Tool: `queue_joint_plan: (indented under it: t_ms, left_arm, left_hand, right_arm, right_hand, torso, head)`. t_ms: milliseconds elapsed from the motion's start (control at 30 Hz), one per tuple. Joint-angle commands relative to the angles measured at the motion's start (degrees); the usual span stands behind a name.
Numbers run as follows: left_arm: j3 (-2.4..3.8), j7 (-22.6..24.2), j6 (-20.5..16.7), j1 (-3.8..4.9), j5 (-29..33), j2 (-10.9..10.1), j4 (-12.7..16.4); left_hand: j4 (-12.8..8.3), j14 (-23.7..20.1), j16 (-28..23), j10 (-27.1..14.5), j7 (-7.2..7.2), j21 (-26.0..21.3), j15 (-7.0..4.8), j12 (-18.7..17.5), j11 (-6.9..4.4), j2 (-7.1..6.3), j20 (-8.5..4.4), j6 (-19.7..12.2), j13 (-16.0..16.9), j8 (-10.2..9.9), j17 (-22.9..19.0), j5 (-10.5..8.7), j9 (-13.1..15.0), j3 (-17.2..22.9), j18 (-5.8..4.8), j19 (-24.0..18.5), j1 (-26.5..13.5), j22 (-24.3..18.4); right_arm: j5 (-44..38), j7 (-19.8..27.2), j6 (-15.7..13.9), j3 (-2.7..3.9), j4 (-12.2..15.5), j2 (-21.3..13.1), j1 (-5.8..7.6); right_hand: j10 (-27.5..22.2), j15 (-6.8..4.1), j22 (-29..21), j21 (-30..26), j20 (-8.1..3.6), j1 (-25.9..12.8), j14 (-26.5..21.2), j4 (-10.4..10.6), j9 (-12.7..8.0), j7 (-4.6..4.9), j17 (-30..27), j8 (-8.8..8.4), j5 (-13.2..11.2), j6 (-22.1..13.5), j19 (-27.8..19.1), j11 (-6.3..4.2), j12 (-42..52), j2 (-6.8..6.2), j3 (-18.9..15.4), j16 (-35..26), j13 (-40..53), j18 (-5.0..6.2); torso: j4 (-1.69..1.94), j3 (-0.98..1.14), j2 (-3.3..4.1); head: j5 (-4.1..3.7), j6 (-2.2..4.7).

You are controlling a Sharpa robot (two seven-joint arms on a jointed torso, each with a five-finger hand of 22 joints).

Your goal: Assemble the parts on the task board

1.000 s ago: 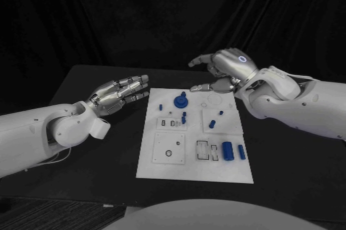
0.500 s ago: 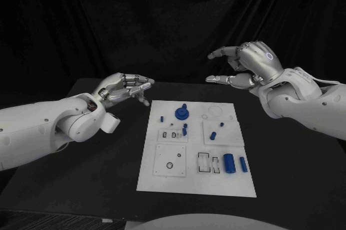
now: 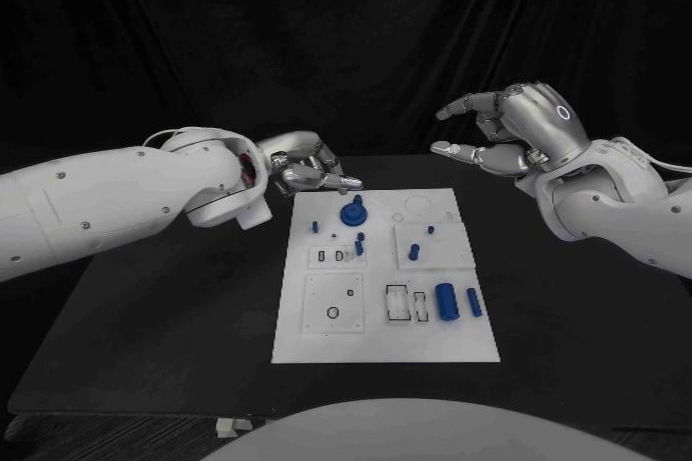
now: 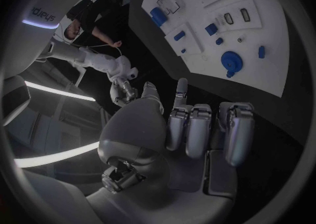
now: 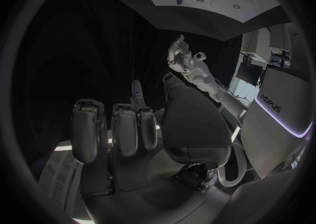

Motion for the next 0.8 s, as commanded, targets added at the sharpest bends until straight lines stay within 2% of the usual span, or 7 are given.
queue_joint_plan:
  t_ms: [33,400,533,567,633,733,800]
  left_arm:
    - [0.05,-11.50,7.56,0.32,-8.68,2.62,-1.95]
    - [0.04,-16.69,7.45,0.33,-14.66,9.34,-6.19]
    - [0.04,-14.96,7.03,0.23,-15.08,10.48,-7.07]
    - [0.04,-13.99,6.55,0.20,-15.14,10.73,-7.33]
    - [0.03,-12.56,5.76,0.13,-15.22,11.12,-7.73]
    - [0.03,-11.60,5.60,0.05,-15.29,11.73,-8.37]
    - [0.03,-11.63,5.90,-0.02,-15.31,12.11,-8.73]
  left_hand:
    - [-0.15,5.77,0.15,5.94,-0.31,0.39,-0.41,-0.26,-0.65,0.06,-0.37,1.16,15.05,0.36,15.05,-0.43,0.72,-0.32,-0.95,1.94,-0.87,10.75]
    - [-0.24,5.77,0.15,5.94,-2.44,0.59,-2.33,-0.26,-2.70,-0.22,-2.15,6.18,15.05,1.59,15.05,0.46,5.53,0.04,-1.12,2.72,-2.89,11.51]
    - [-0.80,5.77,0.15,5.94,-0.63,0.13,-1.66,-0.26,-1.48,0.13,-1.97,1.06,15.05,-5.03,15.05,1.03,3.98,1.28,-0.88,1.69,-1.86,10.52]
    - [-1.68,5.77,0.15,5.94,0.98,0.20,-0.14,-0.26,0.17,0.18,-1.10,-2.35,15.05,-9.50,15.05,1.58,2.01,2.42,-0.99,2.01,-0.38,10.86]
    - [-2.69,5.77,0.15,5.94,2.37,0.50,0.77,-0.26,1.15,-0.04,-0.04,-5.17,15.05,-13.39,15.05,2.13,0.09,3.59,-1.22,2.85,1.15,11.71]
    - [-2.83,5.77,0.15,5.94,2.55,0.65,1.21,-0.26,1.52,-0.30,0.67,-3.96,15.05,-14.47,15.05,2.21,-0.60,4.14,-1.30,3.25,1.40,12.12]
    - [-2.45,5.77,0.15,5.94,1.36,0.68,0.79,-0.26,0.74,-0.57,0.77,1.36,15.05,-13.02,15.05,1.83,0.05,4.42,-1.30,3.35,0.90,12.25]
  right_arm:
    - [0.53,-0.74,0.11,0.07,0.52,-0.55,-0.49]
    - [0.53,-0.92,1.20,0.07,0.42,-1.66,-2.88]
    - [0.53,-1.05,1.52,0.07,0.24,-1.85,-3.52]
    - [0.53,-1.12,1.65,0.07,0.15,-1.90,-3.65]
    - [0.53,-1.28,1.90,0.07,-0.01,-1.98,-3.86]
    - [0.53,-1.45,2.20,0.07,-0.21,-2.11,-4.18]
    - [0.53,-1.55,2.43,0.07,-0.31,-2.14,-4.34]
  right_hand:
    - [5.90,0.50,13.07,-0.04,0.47,0.06,4.76,-0.03,-0.05,0.11,8.93,0.37,0.68,0.86,3.38,0.49,0.20,0.73,0.31,0.03,15.09,0.17]
    - [5.90,0.72,13.08,0.00,0.68,1.16,4.77,-0.16,-0.36,0.30,8.95,0.36,4.15,2.58,3.41,0.73,0.20,1.96,0.79,0.11,15.09,0.17]
    - [5.90,0.83,13.07,-0.02,0.78,2.00,4.76,-0.13,-0.67,0.42,8.90,-0.01,7.72,2.97,3.40,0.87,0.20,2.77,1.30,0.12,15.09,0.17]
    - [5.90,0.84,13.07,-0.03,0.79,2.03,4.76,-0.13,-0.70,0.42,8.91,-0.05,7.91,2.99,3.40,0.86,0.20,2.79,1.31,0.13,15.09,0.18]
    - [5.90,0.84,13.08,0.00,0.79,2.06,4.76,-0.14,-0.72,0.42,8.92,-0.07,8.03,3.01,3.41,0.86,0.20,2.82,1.33,0.13,15.09,0.17]
    - [5.90,0.86,13.07,-0.03,0.81,2.23,4.75,-0.18,-0.77,0.44,8.87,-0.14,8.43,3.06,3.39,0.89,0.20,2.88,1.40,0.11,15.09,0.18]
    - [5.90,0.86,13.06,-0.06,0.81,2.27,4.75,-0.18,-0.79,0.45,8.86,-0.16,8.55,3.07,3.39,0.90,0.20,2.90,1.42,0.11,15.09,0.18]
  torso:
    - [-0.80,1.21,-1.14]
    - [-1.16,1.50,-1.43]
    - [-1.09,1.46,-1.42]
    - [-1.10,1.43,-1.45]
    - [-1.03,1.41,-1.48]
    - [-0.95,1.37,-1.57]
    - [-1.03,1.37,-1.63]
  head:
    - [-0.17,-0.24]
    - [0.85,-0.24]
    - [0.83,-0.24]
    - [0.86,-0.24]
    - [0.75,-0.24]
    - [0.71,-0.24]
    - [0.93,-0.24]
